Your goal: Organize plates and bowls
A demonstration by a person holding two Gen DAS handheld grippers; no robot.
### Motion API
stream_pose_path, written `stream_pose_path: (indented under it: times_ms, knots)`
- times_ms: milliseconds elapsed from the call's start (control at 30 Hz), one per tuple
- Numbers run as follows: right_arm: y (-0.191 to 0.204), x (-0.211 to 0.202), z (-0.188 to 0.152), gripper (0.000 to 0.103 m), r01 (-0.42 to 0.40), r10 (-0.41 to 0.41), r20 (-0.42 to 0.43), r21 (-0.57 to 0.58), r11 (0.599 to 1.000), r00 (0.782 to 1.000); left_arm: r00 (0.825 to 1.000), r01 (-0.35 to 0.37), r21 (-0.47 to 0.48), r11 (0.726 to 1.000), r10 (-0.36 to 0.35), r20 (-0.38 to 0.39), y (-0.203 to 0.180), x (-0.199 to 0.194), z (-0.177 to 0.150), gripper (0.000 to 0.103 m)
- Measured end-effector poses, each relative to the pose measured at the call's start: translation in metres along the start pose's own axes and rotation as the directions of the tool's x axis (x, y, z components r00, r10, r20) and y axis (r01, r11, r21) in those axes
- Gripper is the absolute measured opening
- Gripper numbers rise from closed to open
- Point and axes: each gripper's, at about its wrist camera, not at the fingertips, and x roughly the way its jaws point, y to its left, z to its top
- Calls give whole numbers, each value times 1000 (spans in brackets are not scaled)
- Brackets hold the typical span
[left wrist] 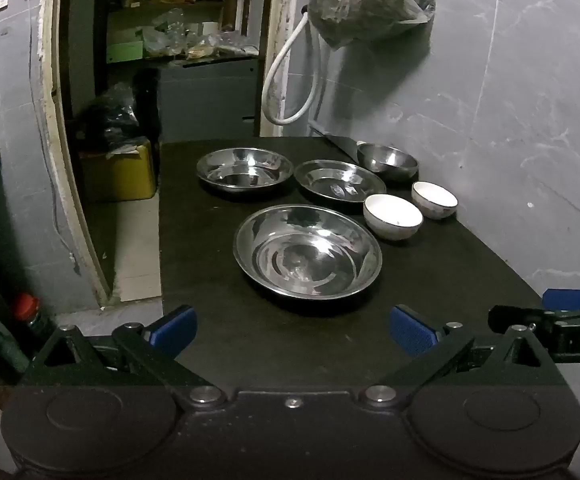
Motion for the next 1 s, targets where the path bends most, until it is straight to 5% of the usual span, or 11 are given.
stream_pose_path:
  times_ms: [1000]
  knots:
    - [1, -8, -1, 103, 17, -17, 12, -2, 1000, 1000, 1000, -5, 20, 1000, 5, -11, -5, 6, -3, 102]
